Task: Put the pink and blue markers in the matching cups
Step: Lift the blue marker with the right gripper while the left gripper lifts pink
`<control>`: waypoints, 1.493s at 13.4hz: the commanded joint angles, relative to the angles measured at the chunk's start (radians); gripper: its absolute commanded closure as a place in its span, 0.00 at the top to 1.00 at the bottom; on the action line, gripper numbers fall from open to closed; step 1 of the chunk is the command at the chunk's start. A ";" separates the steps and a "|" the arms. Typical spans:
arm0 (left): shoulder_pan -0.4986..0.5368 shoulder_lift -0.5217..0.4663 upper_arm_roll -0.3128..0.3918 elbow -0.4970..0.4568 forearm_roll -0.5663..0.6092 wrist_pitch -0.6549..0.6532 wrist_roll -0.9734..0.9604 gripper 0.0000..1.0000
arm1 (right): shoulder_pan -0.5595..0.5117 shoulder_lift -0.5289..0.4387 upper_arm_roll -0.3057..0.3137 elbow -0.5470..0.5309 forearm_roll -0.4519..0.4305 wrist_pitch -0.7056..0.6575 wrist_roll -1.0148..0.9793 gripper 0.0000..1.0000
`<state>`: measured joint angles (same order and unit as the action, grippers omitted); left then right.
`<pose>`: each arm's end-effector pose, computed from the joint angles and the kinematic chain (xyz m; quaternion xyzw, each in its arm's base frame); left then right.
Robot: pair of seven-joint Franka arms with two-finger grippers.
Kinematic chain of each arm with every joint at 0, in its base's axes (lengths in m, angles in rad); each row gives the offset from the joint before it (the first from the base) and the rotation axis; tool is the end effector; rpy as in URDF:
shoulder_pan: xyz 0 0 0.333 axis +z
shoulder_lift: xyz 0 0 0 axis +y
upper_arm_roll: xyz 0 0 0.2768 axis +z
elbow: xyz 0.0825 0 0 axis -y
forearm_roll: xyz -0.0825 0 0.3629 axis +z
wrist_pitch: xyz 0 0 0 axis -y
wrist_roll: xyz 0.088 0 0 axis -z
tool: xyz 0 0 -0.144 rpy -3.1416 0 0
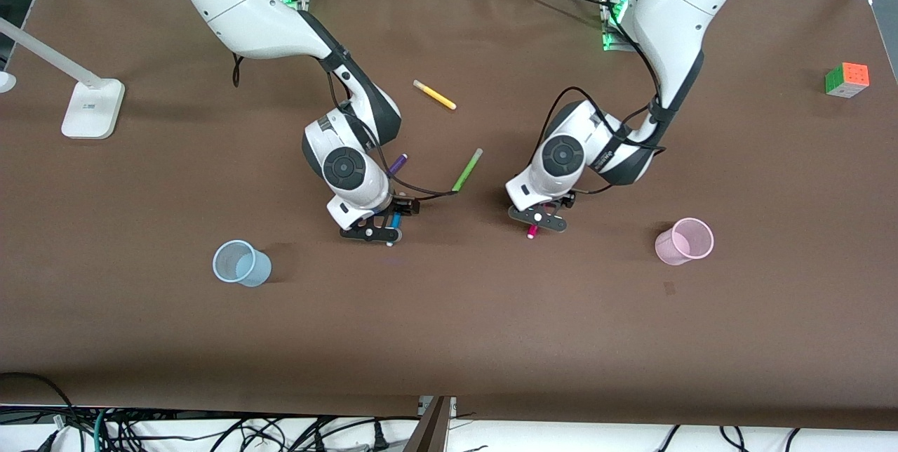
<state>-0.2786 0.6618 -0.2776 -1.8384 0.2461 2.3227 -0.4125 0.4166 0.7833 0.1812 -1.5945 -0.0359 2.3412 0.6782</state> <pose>0.5009 -0.3032 0.1150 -0.9876 0.1402 0.0640 0.0301 0.5416 0.3582 0.1256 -0.9972 0.0526 0.0402 0.0341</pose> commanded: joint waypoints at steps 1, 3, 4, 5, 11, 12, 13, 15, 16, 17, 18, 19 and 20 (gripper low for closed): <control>-0.027 -0.010 0.011 0.010 0.082 -0.058 -0.048 0.18 | 0.011 0.028 -0.006 0.018 -0.021 0.017 0.072 0.88; -0.027 -0.013 0.009 0.011 0.123 -0.080 -0.048 0.05 | 0.010 0.034 -0.006 0.018 -0.019 0.039 0.073 0.85; -0.027 -0.013 0.009 0.011 0.125 -0.080 -0.046 0.00 | 0.011 0.037 -0.006 0.018 -0.021 0.041 0.073 0.72; -0.027 -0.014 0.009 0.011 0.125 -0.082 -0.045 0.00 | 0.011 0.039 -0.006 0.018 -0.021 0.041 0.070 0.45; -0.016 -0.093 0.006 0.073 0.125 -0.305 -0.002 0.00 | -0.001 0.017 -0.008 0.036 -0.022 0.006 0.043 0.00; -0.013 -0.103 0.006 0.146 0.125 -0.454 0.074 0.00 | -0.015 -0.002 -0.006 0.065 -0.016 -0.070 0.035 0.00; -0.013 -0.103 0.011 0.197 0.125 -0.550 0.113 0.00 | -0.022 -0.016 -0.005 0.089 -0.013 -0.124 0.035 0.00; -0.008 -0.103 0.021 0.266 0.160 -0.681 0.219 0.00 | -0.035 -0.051 -0.006 0.143 -0.007 -0.259 0.034 0.00; -0.007 -0.102 0.029 0.290 0.206 -0.751 0.280 0.00 | -0.051 -0.074 -0.005 0.163 -0.006 -0.329 0.018 0.00; 0.001 -0.103 0.043 0.313 0.257 -0.816 0.343 0.00 | -0.068 -0.097 -0.003 0.177 -0.001 -0.391 -0.012 0.00; 0.019 -0.103 0.047 0.336 0.283 -0.866 0.418 0.00 | -0.091 -0.119 -0.003 0.188 0.025 -0.446 -0.052 0.00; 0.039 -0.103 0.051 0.346 0.304 -0.894 0.492 0.00 | -0.119 -0.139 -0.008 0.191 0.054 -0.486 -0.101 0.00; 0.058 -0.103 0.058 0.350 0.347 -0.910 0.559 0.00 | -0.158 -0.163 -0.008 0.191 0.076 -0.525 -0.149 0.00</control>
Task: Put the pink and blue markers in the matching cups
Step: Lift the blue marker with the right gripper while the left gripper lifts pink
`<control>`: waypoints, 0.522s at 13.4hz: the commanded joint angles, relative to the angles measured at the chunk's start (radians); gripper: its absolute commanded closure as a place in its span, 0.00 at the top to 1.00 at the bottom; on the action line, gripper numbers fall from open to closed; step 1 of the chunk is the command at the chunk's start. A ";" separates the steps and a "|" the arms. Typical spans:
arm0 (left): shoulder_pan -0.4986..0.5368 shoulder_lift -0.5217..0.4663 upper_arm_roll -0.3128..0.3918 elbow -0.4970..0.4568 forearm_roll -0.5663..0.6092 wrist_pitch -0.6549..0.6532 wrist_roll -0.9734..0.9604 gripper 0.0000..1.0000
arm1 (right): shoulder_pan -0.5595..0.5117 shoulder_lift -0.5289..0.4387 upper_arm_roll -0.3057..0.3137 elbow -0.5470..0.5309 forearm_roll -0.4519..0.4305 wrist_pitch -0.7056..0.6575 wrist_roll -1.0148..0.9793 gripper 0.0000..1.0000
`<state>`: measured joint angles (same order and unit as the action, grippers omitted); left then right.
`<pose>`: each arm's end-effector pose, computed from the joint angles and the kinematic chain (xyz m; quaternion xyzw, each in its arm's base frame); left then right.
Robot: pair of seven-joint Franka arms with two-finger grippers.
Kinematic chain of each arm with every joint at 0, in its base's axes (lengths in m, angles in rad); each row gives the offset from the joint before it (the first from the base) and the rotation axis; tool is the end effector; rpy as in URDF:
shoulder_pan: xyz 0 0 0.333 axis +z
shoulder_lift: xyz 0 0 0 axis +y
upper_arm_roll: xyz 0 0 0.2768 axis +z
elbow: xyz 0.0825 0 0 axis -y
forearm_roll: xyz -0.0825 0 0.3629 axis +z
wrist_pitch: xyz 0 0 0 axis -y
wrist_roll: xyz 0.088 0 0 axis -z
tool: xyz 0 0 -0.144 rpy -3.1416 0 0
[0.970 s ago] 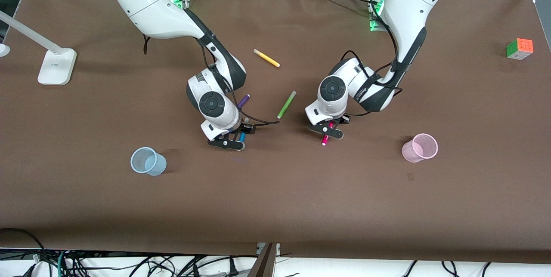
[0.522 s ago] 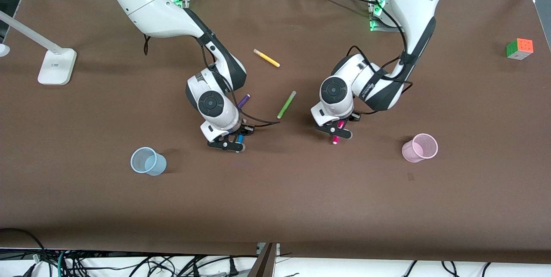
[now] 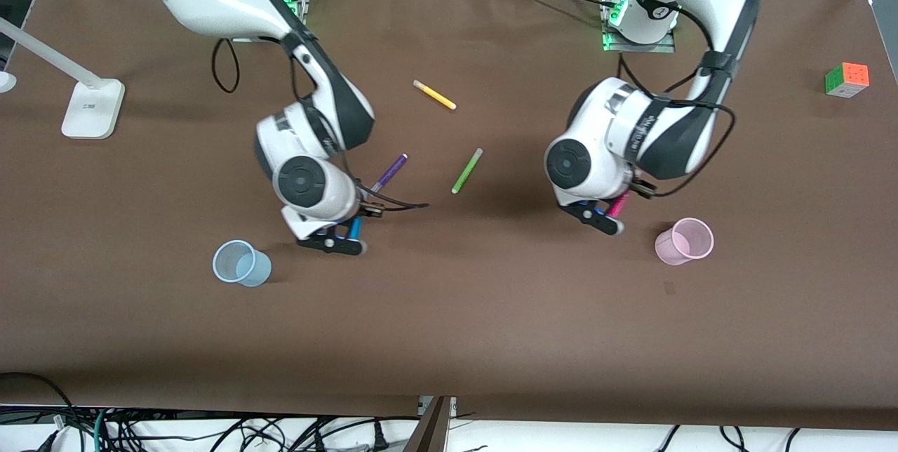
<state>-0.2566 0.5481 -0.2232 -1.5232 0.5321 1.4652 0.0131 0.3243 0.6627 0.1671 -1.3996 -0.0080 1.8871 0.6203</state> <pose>0.5477 -0.1846 0.2723 -0.8959 0.2785 0.2288 0.2598 0.5858 0.2962 0.2496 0.9925 -0.0756 -0.0963 0.0024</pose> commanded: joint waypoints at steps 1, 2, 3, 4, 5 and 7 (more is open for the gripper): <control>0.046 0.010 0.007 0.035 0.121 -0.062 0.210 0.00 | -0.103 -0.058 0.008 -0.004 0.065 -0.106 -0.134 0.00; 0.056 0.013 0.011 0.035 0.197 -0.066 0.285 0.00 | -0.143 -0.067 0.011 -0.002 0.083 -0.138 -0.175 0.00; 0.065 0.022 0.012 0.029 0.265 -0.066 0.344 0.00 | -0.178 -0.074 0.011 -0.001 0.111 -0.167 -0.198 0.00; 0.082 0.035 0.012 0.028 0.316 -0.065 0.391 0.00 | -0.217 -0.077 0.011 0.011 0.150 -0.189 -0.212 0.00; 0.091 0.045 0.012 0.026 0.357 -0.062 0.430 0.00 | -0.259 -0.075 0.011 0.046 0.201 -0.213 -0.227 0.00; 0.106 0.082 0.012 0.020 0.416 -0.055 0.461 0.00 | -0.325 -0.069 0.009 0.060 0.285 -0.241 -0.266 0.00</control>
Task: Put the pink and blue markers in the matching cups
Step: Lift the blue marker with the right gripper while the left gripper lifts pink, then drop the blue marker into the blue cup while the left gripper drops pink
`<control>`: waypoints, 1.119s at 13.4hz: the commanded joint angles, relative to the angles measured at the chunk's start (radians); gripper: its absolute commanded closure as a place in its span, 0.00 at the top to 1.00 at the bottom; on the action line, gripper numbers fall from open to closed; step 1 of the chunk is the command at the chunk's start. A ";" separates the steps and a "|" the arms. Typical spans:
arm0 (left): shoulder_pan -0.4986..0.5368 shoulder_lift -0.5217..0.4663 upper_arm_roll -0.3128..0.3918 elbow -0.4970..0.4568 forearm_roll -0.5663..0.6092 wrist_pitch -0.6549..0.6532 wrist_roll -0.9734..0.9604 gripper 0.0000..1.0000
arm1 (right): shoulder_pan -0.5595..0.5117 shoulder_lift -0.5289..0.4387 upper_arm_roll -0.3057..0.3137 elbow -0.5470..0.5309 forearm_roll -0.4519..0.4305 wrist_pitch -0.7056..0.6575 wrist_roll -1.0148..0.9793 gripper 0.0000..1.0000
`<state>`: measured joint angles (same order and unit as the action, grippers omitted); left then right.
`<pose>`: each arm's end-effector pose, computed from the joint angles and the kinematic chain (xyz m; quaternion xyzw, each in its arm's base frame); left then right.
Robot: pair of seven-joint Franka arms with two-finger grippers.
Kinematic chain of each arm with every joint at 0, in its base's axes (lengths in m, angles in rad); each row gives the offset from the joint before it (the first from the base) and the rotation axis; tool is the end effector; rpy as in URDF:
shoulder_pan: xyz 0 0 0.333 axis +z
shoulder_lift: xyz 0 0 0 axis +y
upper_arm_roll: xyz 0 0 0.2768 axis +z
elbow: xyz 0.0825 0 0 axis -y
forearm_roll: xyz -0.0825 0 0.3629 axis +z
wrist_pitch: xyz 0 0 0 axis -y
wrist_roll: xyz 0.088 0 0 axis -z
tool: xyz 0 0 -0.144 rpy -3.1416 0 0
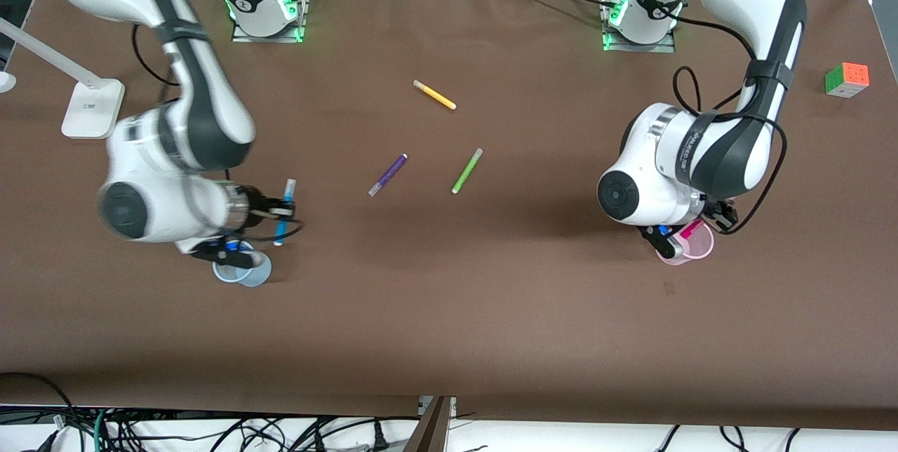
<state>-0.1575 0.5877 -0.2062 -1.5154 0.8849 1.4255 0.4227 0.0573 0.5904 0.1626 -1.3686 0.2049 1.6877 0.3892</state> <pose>0.5899 -0.0808 0.2786 -0.7794 0.4122 0.3080 0.3574 0.6197 0.1514 0.3027 -0.9739 0.1154 0.1681 0.0994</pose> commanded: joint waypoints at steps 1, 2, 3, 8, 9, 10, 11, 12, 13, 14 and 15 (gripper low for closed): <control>0.012 0.059 -0.006 0.012 0.075 -0.013 0.051 0.00 | -0.088 0.005 0.014 0.029 0.100 -0.043 -0.038 0.00; 0.010 0.070 -0.006 0.011 0.092 -0.005 0.051 0.00 | -0.108 0.011 0.014 0.029 0.123 -0.043 -0.039 0.00; 0.010 0.084 -0.006 0.006 0.100 0.001 0.050 0.00 | -0.125 0.017 0.014 0.032 0.145 -0.043 -0.046 0.00; -0.002 0.092 -0.004 -0.020 0.104 0.009 0.036 1.00 | -0.286 0.100 0.014 0.034 0.394 -0.049 -0.053 0.00; -0.013 0.093 -0.004 -0.020 0.106 0.009 0.036 1.00 | -0.296 0.112 0.014 0.034 0.413 -0.049 -0.068 0.00; -0.016 0.092 -0.004 -0.019 0.109 0.007 0.036 1.00 | -0.307 0.127 0.014 0.034 0.431 -0.049 -0.079 0.00; -0.013 0.090 -0.006 -0.017 0.108 0.007 0.031 1.00 | -0.323 0.147 0.014 0.034 0.465 -0.048 -0.087 0.00; -0.004 0.083 -0.007 -0.016 0.094 0.007 0.016 1.00 | -0.338 0.172 0.014 0.034 0.516 -0.049 -0.089 0.00; 0.003 0.075 -0.007 -0.014 0.086 0.007 -0.004 1.00 | -0.353 0.196 0.014 0.034 0.565 -0.048 -0.093 0.00; 0.003 0.066 -0.007 -0.012 0.071 0.004 -0.027 1.00 | -0.359 0.210 0.014 0.034 0.594 -0.048 -0.116 0.00; 0.003 0.057 -0.007 -0.008 0.045 -0.011 -0.062 1.00 | -0.361 0.216 0.014 0.034 0.605 -0.048 -0.134 0.00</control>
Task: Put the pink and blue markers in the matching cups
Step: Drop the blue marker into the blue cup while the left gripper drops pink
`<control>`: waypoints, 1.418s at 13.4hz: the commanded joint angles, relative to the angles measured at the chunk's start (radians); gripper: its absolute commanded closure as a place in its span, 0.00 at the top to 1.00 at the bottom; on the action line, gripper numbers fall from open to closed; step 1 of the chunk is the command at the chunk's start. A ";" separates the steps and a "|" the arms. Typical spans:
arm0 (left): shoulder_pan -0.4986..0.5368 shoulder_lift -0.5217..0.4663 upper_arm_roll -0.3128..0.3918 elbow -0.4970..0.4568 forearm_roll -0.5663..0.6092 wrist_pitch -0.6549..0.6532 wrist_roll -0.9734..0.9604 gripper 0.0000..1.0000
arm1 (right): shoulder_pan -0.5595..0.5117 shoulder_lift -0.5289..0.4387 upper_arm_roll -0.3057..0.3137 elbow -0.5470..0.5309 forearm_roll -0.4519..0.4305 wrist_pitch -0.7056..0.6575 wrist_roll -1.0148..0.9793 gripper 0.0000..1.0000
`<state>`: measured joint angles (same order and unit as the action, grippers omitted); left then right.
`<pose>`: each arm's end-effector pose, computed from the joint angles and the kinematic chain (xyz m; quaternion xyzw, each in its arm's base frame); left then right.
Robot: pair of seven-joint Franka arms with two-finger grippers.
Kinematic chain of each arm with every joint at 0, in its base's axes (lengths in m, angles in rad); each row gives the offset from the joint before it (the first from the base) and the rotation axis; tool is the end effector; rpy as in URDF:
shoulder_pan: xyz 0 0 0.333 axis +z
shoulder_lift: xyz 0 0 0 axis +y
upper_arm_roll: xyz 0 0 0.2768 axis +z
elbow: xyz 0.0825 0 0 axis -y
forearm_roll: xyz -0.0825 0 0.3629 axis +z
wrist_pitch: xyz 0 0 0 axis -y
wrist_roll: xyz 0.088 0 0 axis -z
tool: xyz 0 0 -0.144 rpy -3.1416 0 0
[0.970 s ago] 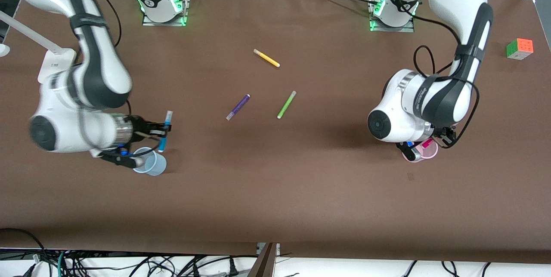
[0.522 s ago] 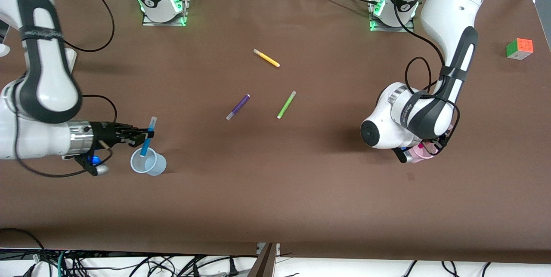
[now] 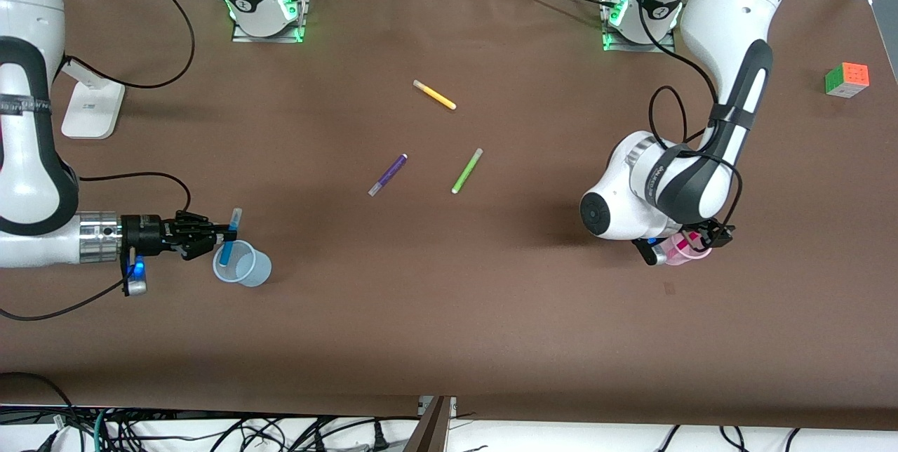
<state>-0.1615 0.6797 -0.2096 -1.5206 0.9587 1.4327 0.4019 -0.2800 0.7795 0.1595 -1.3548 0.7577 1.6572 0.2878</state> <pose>0.5890 -0.0785 0.2284 -0.7498 0.4256 0.3347 0.3804 0.6455 -0.0008 0.2261 -0.8363 0.3005 0.2468 0.3865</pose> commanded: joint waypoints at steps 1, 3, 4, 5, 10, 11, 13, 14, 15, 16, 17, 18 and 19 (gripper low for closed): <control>0.007 -0.048 -0.004 0.010 -0.072 -0.040 -0.095 1.00 | -0.024 0.033 0.017 0.020 0.054 -0.016 -0.035 0.00; 0.005 -0.071 -0.004 0.016 -0.142 -0.070 -0.237 1.00 | -0.028 0.044 0.017 0.020 0.055 -0.016 -0.053 0.00; 0.005 -0.087 -0.007 0.017 -0.165 -0.078 -0.302 1.00 | -0.039 0.053 0.017 0.020 0.055 -0.016 -0.064 0.00; 0.005 -0.118 -0.008 0.017 -0.214 -0.078 -0.368 1.00 | -0.044 0.060 0.017 0.020 0.055 -0.017 -0.074 0.00; 0.060 -0.213 -0.004 0.080 -0.566 -0.086 -0.651 1.00 | -0.051 0.066 0.017 0.020 0.055 -0.017 -0.078 0.66; 0.082 -0.221 -0.004 0.101 -0.657 -0.083 -0.719 1.00 | -0.053 0.063 0.017 0.020 0.055 -0.019 -0.075 0.67; 0.124 -0.230 -0.007 0.154 -0.760 -0.054 -0.753 1.00 | -0.051 0.046 0.018 0.026 0.046 -0.034 -0.064 0.67; 0.161 -0.267 -0.013 0.158 -0.826 -0.004 -0.750 1.00 | -0.047 0.031 0.017 0.049 0.034 -0.056 -0.061 0.67; 0.175 -0.307 -0.013 0.143 -0.869 0.047 -0.743 1.00 | -0.041 0.018 0.017 0.071 -0.007 -0.082 -0.056 0.67; 0.177 -0.334 -0.014 0.145 -0.873 0.055 -0.739 1.00 | -0.038 -0.011 0.022 0.091 -0.073 -0.105 -0.033 0.67; 0.180 -0.362 -0.014 0.145 -0.876 0.058 -0.735 1.00 | -0.022 -0.052 0.023 0.095 -0.134 -0.119 -0.029 0.67; 0.192 -0.397 -0.008 0.140 -0.887 0.069 -0.729 1.00 | 0.007 -0.110 0.022 0.095 -0.223 -0.128 -0.029 0.67; 0.191 -0.444 0.013 0.114 -0.922 0.077 -0.672 1.00 | 0.031 -0.167 0.022 0.091 -0.316 -0.151 -0.029 0.67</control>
<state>0.0158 0.3277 -0.2090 -1.3560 0.0902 1.4884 -0.3221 -0.2951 0.7323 0.1815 -1.2429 0.5761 1.5386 0.2356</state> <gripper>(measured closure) 0.000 0.330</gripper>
